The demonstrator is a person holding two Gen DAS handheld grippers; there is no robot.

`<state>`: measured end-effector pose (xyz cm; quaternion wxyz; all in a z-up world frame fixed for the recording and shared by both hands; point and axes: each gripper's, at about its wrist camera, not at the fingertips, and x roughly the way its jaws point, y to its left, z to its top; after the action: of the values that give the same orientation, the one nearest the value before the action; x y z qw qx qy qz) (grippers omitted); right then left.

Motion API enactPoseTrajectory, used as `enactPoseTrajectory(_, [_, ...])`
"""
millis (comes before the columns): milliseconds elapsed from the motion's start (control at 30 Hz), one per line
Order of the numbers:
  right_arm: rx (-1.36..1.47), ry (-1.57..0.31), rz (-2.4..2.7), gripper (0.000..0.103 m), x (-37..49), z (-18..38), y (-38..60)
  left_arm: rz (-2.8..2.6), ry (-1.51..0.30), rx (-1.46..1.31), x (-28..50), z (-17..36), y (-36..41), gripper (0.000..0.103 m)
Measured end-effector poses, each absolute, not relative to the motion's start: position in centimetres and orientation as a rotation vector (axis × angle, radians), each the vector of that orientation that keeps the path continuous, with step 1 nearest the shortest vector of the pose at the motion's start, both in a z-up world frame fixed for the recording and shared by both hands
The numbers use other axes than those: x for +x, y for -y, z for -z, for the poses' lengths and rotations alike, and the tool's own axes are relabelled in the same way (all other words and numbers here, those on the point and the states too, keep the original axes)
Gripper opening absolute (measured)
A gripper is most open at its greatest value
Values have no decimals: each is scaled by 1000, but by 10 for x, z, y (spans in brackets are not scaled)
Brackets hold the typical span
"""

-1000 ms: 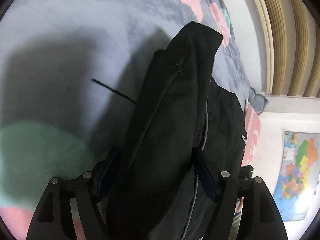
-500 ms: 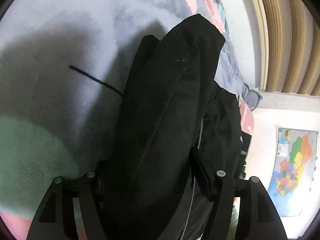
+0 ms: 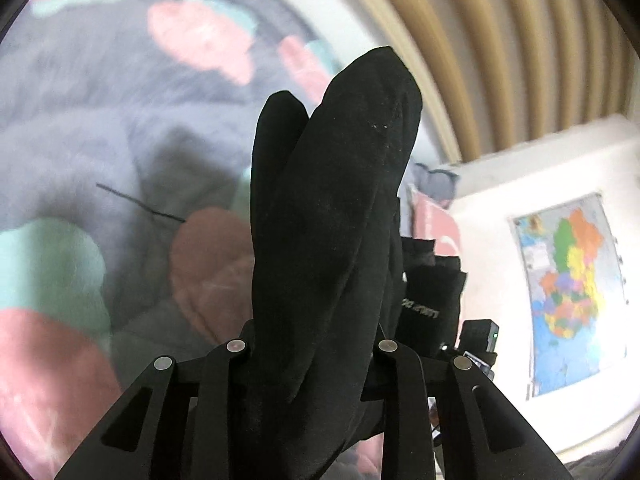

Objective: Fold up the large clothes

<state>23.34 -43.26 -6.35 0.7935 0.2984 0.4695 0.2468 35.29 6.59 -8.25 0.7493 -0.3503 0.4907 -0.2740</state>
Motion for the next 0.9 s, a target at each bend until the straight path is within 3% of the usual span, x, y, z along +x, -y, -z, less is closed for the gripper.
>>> enactPoseTrajectory(200, [615,-962,-533,39,208,37,420,641,-993,-731,293,25,-86,29])
enactPoseTrajectory(400, [600,-1006,-489,39,179,40,428,653,-1021,-721,252,24,-95,29])
enactPoseTrajectory(767, [606,-1110,-387,39,152,135,414,636,-1150,-737,214,136,-102,29])
enactPoseTrajectory(900, [647,-1041,-353,39,147,161,428,581,-1124,-723,204,178,-121,31])
